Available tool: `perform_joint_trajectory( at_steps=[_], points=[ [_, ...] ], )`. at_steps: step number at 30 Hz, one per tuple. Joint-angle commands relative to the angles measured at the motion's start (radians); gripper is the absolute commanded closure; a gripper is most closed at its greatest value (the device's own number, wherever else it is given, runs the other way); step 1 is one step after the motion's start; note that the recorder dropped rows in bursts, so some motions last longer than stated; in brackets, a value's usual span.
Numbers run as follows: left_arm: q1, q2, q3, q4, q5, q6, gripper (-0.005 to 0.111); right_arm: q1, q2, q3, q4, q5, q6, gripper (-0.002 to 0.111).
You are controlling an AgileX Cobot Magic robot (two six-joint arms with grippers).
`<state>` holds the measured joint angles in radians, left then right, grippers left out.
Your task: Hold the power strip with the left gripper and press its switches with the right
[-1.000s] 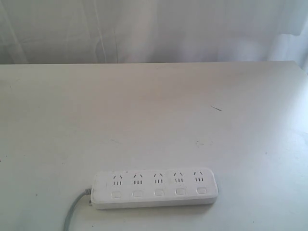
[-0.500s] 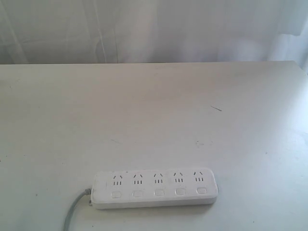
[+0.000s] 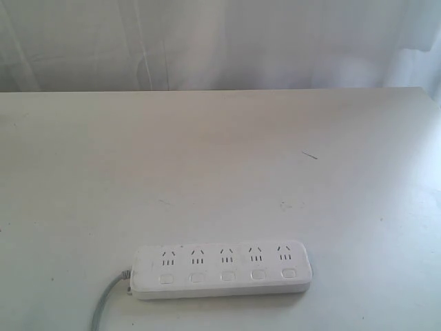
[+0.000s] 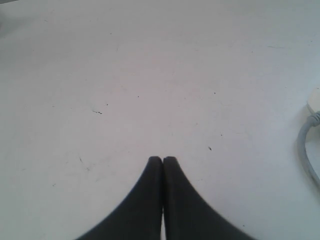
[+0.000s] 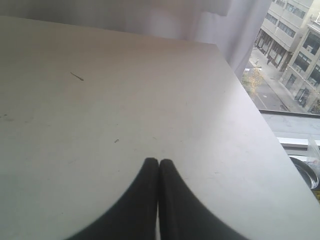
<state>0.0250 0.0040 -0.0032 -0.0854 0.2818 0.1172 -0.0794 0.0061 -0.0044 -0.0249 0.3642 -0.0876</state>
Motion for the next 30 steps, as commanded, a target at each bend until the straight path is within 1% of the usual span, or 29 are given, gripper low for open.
perform_joint_trajectory(
  at_steps=[1, 30],
  points=[
    [0.003, -0.004, 0.003, -0.011, 0.001, -0.008, 0.107, -0.001, -0.006, 0.004, 0.003, -0.008, 0.005, 0.108],
    [0.003, -0.004, 0.003, -0.011, 0.001, -0.008, 0.107, -0.001, -0.006, 0.004, 0.003, -0.008, -0.006, 0.108]
  ],
)
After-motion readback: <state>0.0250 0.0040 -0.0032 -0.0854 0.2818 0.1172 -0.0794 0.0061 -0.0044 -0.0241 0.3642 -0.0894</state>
